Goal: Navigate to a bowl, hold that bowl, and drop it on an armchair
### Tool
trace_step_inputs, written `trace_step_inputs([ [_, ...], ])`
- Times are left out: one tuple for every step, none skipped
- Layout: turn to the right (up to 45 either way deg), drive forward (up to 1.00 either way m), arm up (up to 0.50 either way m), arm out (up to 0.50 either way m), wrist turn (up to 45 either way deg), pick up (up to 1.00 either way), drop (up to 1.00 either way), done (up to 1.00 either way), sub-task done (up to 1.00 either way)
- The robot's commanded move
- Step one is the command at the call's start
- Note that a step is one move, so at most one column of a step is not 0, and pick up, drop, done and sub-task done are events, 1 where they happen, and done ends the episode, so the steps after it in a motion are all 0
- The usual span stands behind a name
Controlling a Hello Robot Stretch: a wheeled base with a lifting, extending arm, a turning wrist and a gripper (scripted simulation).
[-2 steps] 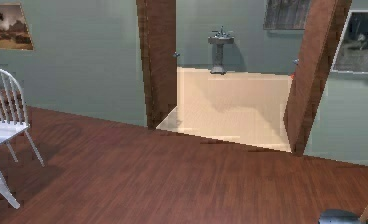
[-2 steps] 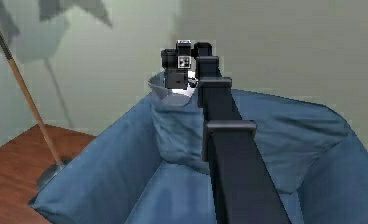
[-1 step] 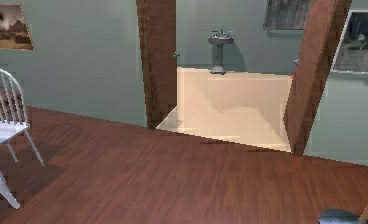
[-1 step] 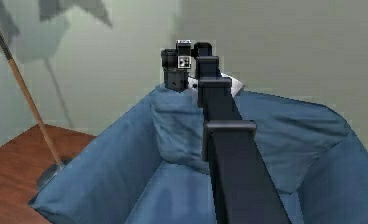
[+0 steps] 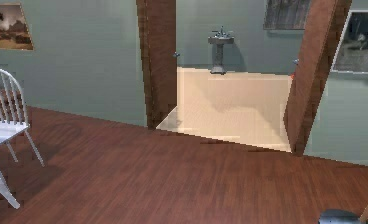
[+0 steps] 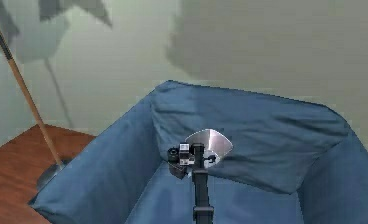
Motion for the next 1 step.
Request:
trace_step_inputs([
  [0.0, 0.00, -0.32, 0.00, 0.0, 0.00, 0.00, 0.00, 0.00],
])
